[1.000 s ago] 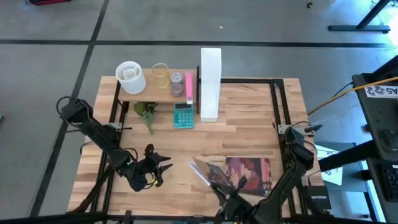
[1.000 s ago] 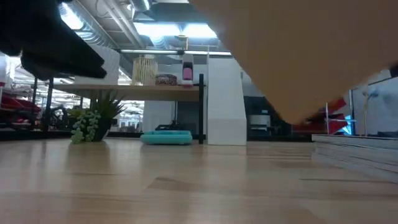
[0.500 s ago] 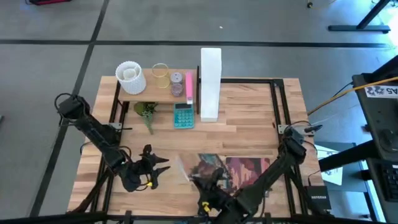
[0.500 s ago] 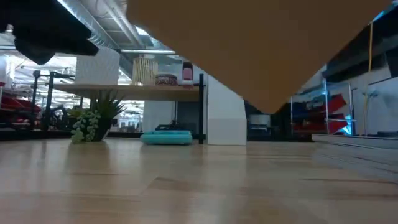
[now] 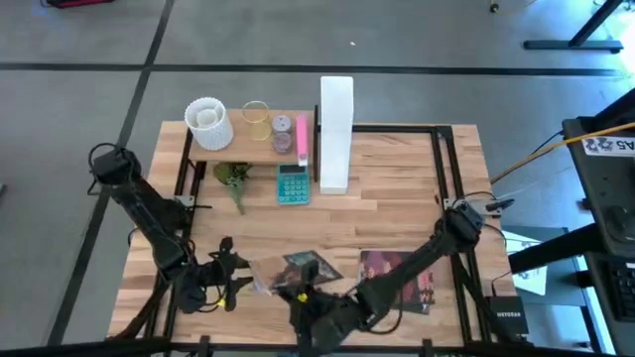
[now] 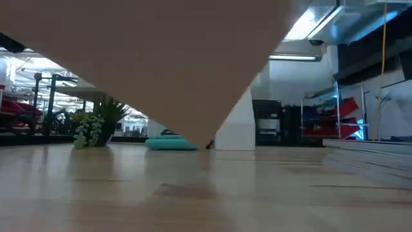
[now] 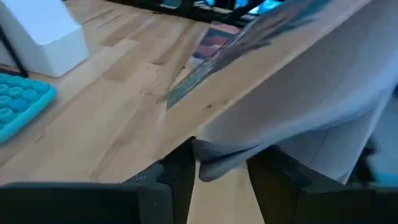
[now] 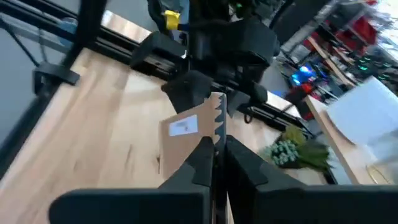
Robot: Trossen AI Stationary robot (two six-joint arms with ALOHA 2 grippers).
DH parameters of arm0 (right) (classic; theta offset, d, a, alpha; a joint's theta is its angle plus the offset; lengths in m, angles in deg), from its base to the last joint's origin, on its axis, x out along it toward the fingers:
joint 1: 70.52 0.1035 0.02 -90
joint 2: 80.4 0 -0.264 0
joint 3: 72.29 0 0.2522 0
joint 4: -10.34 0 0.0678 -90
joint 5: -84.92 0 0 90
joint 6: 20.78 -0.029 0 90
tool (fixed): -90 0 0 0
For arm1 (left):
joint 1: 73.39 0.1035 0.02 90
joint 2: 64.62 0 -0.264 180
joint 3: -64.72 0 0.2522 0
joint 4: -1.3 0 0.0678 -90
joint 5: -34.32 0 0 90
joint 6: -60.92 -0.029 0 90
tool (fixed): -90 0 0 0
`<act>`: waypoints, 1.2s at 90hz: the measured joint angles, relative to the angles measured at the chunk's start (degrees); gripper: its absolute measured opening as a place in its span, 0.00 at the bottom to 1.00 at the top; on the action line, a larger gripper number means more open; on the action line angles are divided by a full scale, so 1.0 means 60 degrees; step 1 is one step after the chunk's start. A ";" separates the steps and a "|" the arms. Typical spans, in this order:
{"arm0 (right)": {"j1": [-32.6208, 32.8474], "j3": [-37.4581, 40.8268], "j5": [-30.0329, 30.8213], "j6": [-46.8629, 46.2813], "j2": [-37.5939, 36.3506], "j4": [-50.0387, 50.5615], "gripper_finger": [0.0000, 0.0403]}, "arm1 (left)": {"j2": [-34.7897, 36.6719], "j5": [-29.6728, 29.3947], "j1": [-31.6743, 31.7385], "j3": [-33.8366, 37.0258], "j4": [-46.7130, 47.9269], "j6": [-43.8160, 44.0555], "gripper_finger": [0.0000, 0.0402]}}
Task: Stock shelves
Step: Put the brown book into the white bookshelf
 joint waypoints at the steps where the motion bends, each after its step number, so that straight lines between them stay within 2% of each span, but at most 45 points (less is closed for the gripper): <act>1: -0.0004 -0.0001 -0.0049 0.0012 -0.0038 0.0014 0.00 | 0.0041 -0.0002 -0.0041 0.0000 -0.0007 0.0000 0.31; 13: 0.0001 0.0290 0.0160 0.0148 -0.0580 0.0408 0.00 | 0.0406 -0.0161 -0.0487 -0.0007 0.0068 -0.0003 0.31; 23: 0.0056 0.1936 0.0246 -0.0181 -0.1665 -0.0645 0.00 | 0.0505 -0.0571 -0.0863 -0.0018 0.0092 -0.0056 0.31; 34: 0.0132 0.4926 0.0168 -0.0412 -0.3032 -0.4513 0.00 | 0.0532 -0.1026 -0.1144 -0.0018 0.0093 -0.0059 0.31; 43: 0.0048 0.7091 -0.0336 -0.0330 -0.3513 -0.8216 0.00 | 0.0536 -0.1329 -0.1202 -0.0021 0.0095 -0.0058 0.31; 51: -0.0181 0.8471 -0.0967 -0.0491 -0.3554 -1.0983 0.00 | 0.0536 -0.1461 -0.1198 -0.0018 0.0095 -0.0036 0.31; 61: -0.0617 0.9661 -0.1805 -0.1194 -0.3357 -1.3386 0.00 | 0.0536 -0.1623 -0.1115 -0.0020 0.0095 -0.0033 0.31; 80: -0.0904 1.0353 -0.1761 -0.1275 -0.2416 -1.5936 0.00 | 0.0536 -0.2248 -0.1100 -0.0018 0.0086 -0.0086 0.31; 108: -0.0928 1.0346 -0.1758 -0.1800 -0.1366 -1.5989 0.00 | 0.0536 -0.2392 -0.0750 -0.0019 0.0063 -0.0284 0.31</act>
